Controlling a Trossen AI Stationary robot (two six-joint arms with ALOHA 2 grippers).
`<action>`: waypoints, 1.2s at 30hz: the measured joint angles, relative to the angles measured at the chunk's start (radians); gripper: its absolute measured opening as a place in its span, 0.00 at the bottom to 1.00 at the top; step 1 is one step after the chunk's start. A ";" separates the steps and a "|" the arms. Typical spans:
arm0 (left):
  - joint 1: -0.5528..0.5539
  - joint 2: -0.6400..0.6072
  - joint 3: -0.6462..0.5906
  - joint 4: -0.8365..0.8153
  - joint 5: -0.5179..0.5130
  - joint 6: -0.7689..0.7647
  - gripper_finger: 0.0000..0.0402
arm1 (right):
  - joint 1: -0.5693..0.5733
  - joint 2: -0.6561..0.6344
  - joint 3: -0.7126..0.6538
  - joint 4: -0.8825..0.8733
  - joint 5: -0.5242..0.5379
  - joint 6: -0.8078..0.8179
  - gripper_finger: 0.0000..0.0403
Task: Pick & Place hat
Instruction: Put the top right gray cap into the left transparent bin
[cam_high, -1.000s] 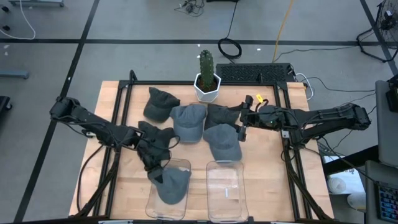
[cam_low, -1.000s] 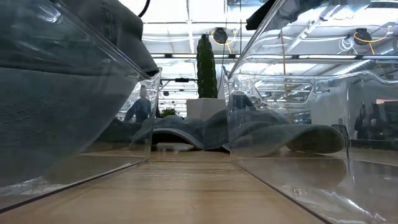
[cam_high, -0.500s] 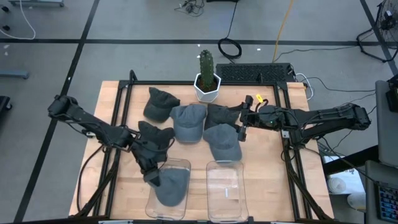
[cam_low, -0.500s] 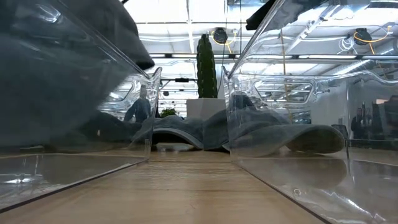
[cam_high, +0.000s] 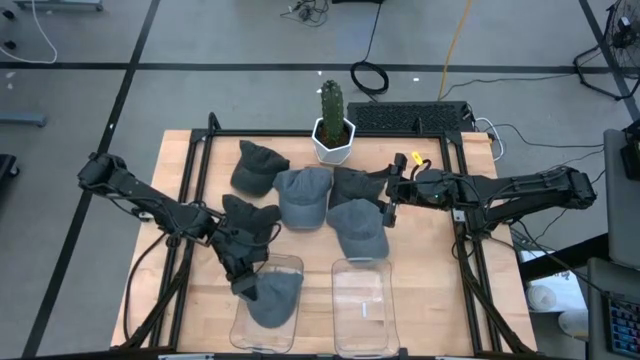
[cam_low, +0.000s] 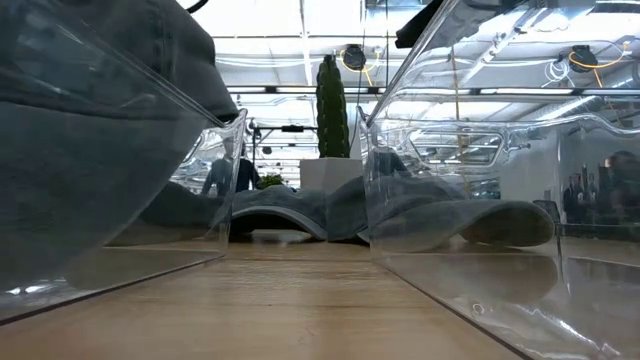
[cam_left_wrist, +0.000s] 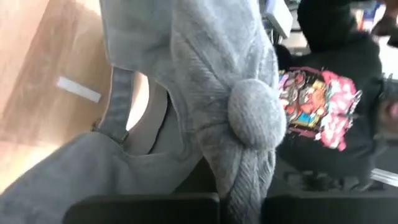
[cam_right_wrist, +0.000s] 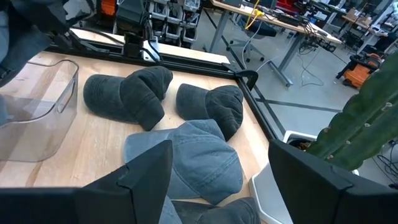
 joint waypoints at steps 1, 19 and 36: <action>-0.004 0.006 0.000 0.001 0.002 0.023 0.01 | 0.000 0.000 0.000 0.000 0.000 0.000 0.63; -0.005 0.118 0.001 0.029 0.061 0.110 0.02 | 0.000 0.000 0.000 0.000 -0.001 -0.011 0.63; 0.067 0.036 0.000 0.131 0.071 0.258 0.43 | 0.000 0.000 0.000 -0.001 -0.002 -0.009 0.63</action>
